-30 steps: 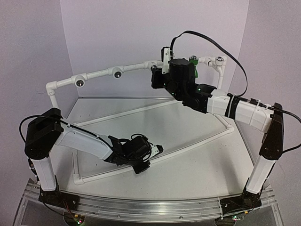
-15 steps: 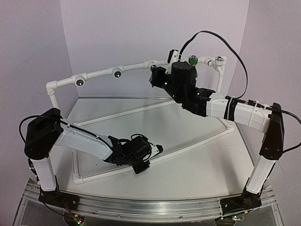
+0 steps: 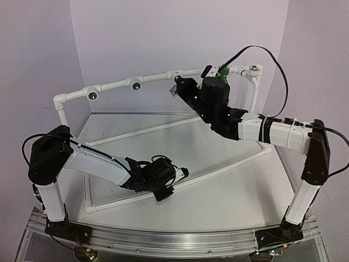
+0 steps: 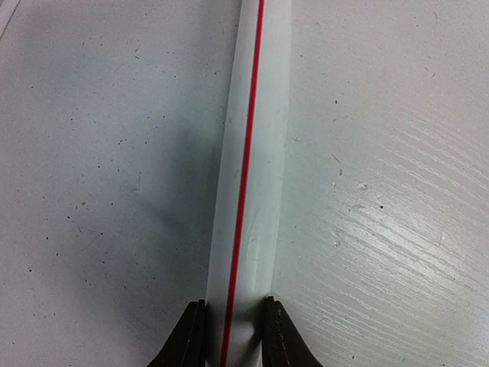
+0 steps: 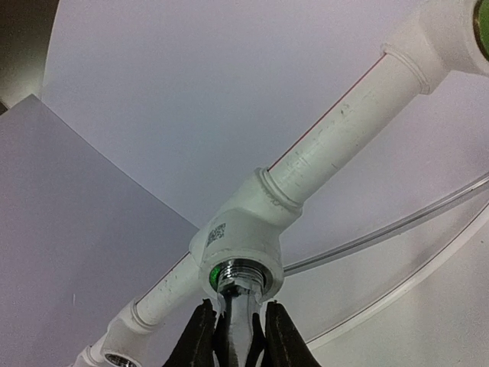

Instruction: Install the water faucets

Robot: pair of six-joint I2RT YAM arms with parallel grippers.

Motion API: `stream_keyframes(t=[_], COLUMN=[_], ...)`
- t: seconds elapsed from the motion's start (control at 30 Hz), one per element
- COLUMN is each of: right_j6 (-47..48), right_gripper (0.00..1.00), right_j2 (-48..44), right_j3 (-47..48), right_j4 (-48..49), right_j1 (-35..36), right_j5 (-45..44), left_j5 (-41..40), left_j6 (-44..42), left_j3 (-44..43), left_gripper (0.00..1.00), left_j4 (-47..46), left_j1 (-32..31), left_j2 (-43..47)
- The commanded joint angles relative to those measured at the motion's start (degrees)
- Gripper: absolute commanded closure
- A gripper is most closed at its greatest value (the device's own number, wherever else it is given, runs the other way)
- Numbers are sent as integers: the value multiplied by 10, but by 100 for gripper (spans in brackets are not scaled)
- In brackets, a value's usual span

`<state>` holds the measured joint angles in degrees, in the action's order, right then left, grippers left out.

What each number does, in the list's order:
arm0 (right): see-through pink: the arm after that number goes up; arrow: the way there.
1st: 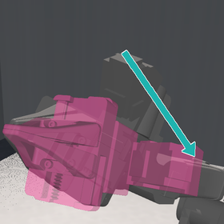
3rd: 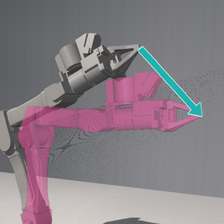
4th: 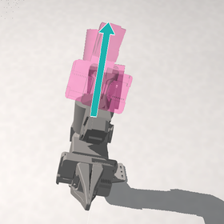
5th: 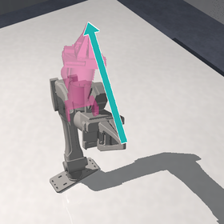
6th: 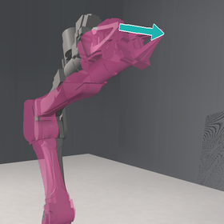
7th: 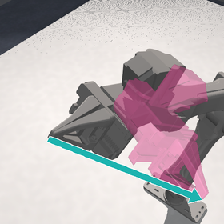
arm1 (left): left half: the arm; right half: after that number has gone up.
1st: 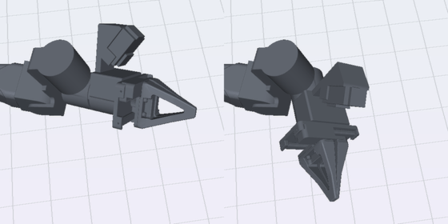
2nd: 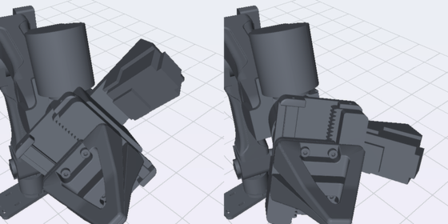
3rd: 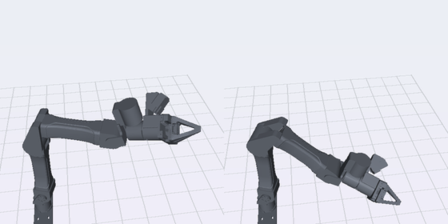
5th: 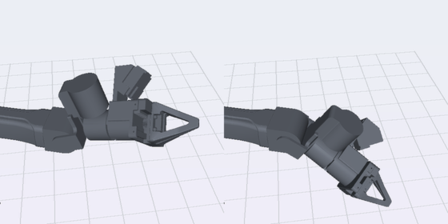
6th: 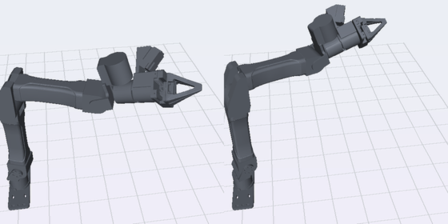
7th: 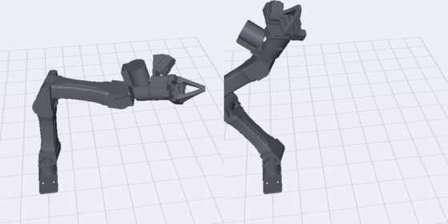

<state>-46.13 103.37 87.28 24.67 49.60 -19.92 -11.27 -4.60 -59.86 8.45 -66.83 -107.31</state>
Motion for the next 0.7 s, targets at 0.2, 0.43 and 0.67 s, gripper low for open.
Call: stream_keyframes(t=[0.2,0.43,0.67], right_j6=[-230,-405,-513], right_gripper=[100,100,100], right_j2=[56,52,41], right_j3=[-23,-33,-46], right_j4=[43,46,62], right_j1=[-78,-79,-75], right_j5=[-39,-15,17], left_j5=[88,87,88], left_j6=[13,11,12], left_j3=[28,28,26], left_gripper=[100,100,100], left_j4=[44,44,45], left_j1=[-33,-33,-34], left_j2=[-25,-26,-28])
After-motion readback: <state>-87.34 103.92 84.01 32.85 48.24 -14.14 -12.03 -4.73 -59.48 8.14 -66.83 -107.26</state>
